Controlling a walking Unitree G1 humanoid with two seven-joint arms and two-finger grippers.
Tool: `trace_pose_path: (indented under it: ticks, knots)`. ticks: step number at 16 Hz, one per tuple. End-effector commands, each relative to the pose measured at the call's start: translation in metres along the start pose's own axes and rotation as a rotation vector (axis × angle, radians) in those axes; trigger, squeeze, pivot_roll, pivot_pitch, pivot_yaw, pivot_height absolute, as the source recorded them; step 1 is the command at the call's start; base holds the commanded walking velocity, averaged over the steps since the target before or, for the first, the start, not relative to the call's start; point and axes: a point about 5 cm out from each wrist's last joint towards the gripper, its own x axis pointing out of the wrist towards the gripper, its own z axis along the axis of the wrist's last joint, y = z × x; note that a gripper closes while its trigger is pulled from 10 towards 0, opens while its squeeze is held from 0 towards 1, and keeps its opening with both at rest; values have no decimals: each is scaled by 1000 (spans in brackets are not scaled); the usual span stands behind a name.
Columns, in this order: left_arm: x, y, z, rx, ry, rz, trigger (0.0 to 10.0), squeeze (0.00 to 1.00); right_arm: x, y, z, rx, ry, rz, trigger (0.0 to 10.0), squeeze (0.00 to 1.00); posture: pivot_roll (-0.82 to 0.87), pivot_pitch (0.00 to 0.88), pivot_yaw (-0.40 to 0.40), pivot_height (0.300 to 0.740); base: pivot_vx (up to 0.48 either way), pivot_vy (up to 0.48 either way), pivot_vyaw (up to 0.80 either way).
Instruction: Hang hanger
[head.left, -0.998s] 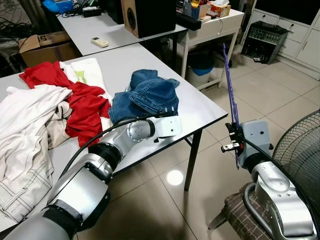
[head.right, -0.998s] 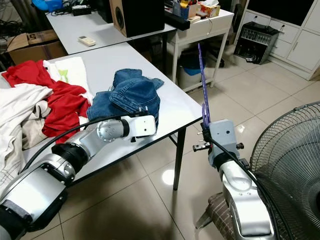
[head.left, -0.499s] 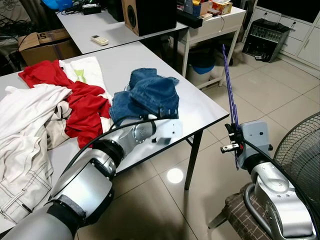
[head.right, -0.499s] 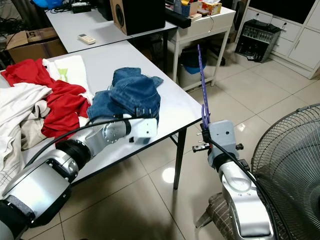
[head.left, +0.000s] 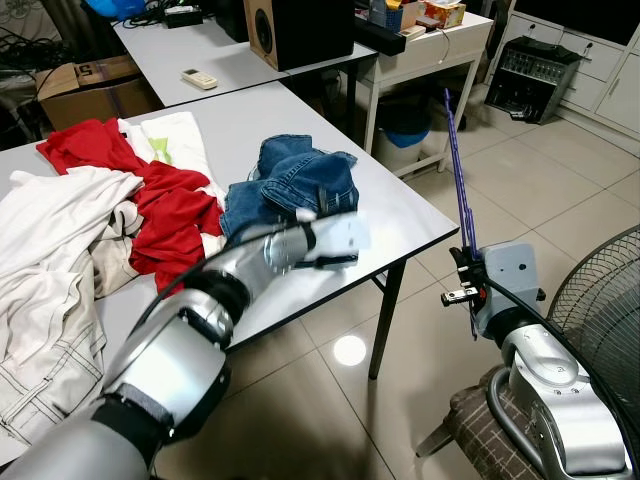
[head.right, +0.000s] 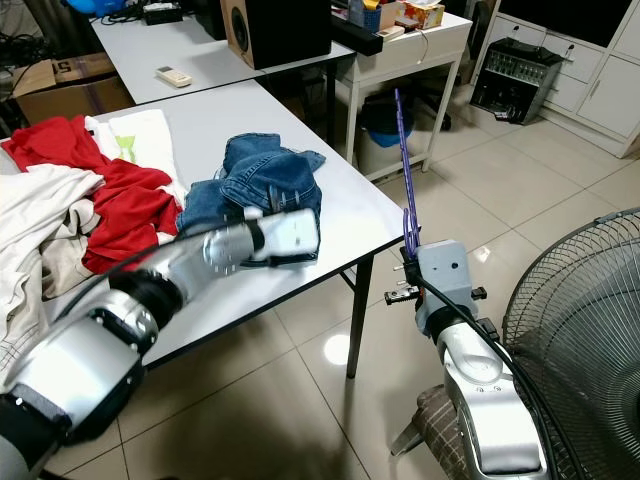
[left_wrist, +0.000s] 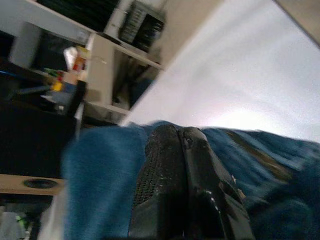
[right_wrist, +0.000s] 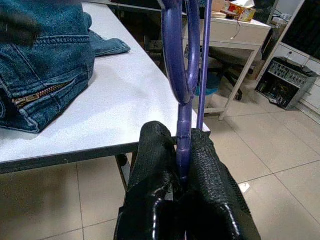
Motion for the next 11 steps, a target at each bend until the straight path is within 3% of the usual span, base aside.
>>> trace_pose_path:
  ticks: [1,2,3,4,5,6,8,11]
  knots:
    - [-1,7,1,5,-8,19,0,0,-1,1,3,-5,-12,9,10000,0,-151,0,45,740,0,0,0]
    - [-1,6,1,-7,-15,-7,0,0,-1,1,3,-5,-12,10,10000,0,-152,0,45,740,0,0,0]
    - [-1,0,-1,-23,-5,-67,8196,0,-1,1,3,-5,-12,9,10000,0,-152,0,45,740,0,0,0]
    - [-2,-5,-4,-22,9,-102,8196,0,-1,1,3,-5,-12,9,10000,0,-152,0,45,740,0,0,0]
    - [-4,-10,-9,-5,36,-125,10000,0,-1,1,3,-5,-12,9,10000,0,-154,0,48,740,0,0,0]
    - [-5,-13,-14,-1,63,-146,10000,0,-1,1,3,-5,-12,8,10000,0,-154,0,48,740,0,0,0]
    - [-15,-32,-35,9,179,-316,10000,0,-1,2,3,-4,-12,8,10000,0,-156,0,48,740,0,0,0]
    - [-23,-44,-40,-136,156,-482,10000,0,-1,0,3,-4,-11,6,10000,0,-152,0,46,740,0,0,0]
